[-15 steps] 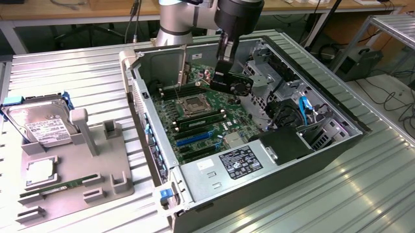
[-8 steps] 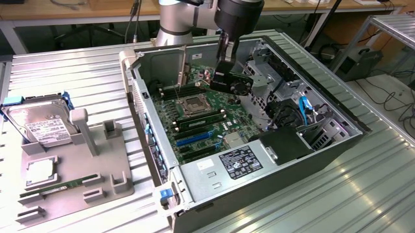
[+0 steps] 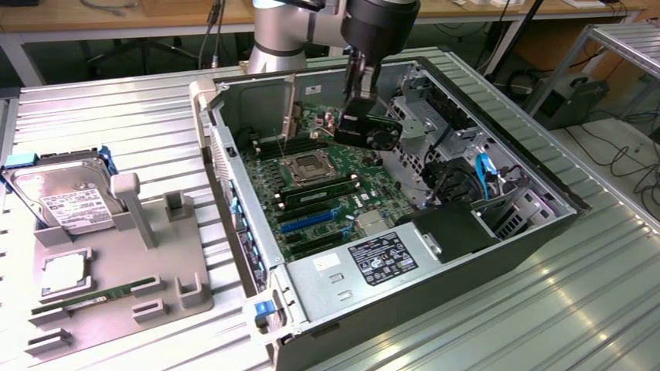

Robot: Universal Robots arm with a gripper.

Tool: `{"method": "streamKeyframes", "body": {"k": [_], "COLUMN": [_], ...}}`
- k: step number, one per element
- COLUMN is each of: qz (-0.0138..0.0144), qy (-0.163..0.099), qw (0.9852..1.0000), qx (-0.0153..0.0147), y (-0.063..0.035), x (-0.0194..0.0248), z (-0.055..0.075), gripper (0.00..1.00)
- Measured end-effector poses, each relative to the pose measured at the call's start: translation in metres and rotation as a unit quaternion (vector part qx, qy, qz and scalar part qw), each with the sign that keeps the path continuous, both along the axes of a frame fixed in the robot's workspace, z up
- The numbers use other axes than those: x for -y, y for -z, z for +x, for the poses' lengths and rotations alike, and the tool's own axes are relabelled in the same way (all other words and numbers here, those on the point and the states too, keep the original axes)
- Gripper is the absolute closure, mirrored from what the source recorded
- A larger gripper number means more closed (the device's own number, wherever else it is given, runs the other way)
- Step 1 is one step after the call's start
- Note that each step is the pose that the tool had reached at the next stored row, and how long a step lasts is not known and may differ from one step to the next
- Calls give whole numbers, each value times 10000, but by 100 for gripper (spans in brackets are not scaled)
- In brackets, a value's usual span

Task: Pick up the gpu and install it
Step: 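Insert the gpu into the slot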

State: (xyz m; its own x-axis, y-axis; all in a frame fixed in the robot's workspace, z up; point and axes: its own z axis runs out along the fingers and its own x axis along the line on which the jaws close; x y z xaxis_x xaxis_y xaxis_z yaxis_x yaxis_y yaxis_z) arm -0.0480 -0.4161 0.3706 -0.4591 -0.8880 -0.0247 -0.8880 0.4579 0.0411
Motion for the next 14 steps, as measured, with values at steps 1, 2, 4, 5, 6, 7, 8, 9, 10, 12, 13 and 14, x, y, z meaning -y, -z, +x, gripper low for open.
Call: {"method": "streamKeyframes", "body": {"k": [1, 2, 4, 5, 6, 7, 8, 9, 10, 12, 13, 14], "qz": [0, 0, 0, 0, 0, 0, 0, 0, 0, 0, 0, 0], "qy": [-36, -54, -106, -129, -152, -177, -198, -220, -244, -290, -312, -332], "qw": [10000, 10000, 9999, 9999, 9999, 9998, 9998, 9998, 9997, 9996, 9995, 9994], "qx": [0, 0, 0, 0, 0, 0, 0, 0, 0, 0, 0, 0], "y": [0, 0, 0, 0, 0, 0, 0, 0, 0, 0, 0, 0], "x": [0, 0, 0, 0, 0, 0, 0, 0, 0, 0, 0, 0], "z": [0, 0, 0, 0, 0, 0, 0, 0, 0, 0, 0, 0], "gripper": [74, 74, 74, 74, 74, 74, 74, 74, 74, 74, 74, 74]}}
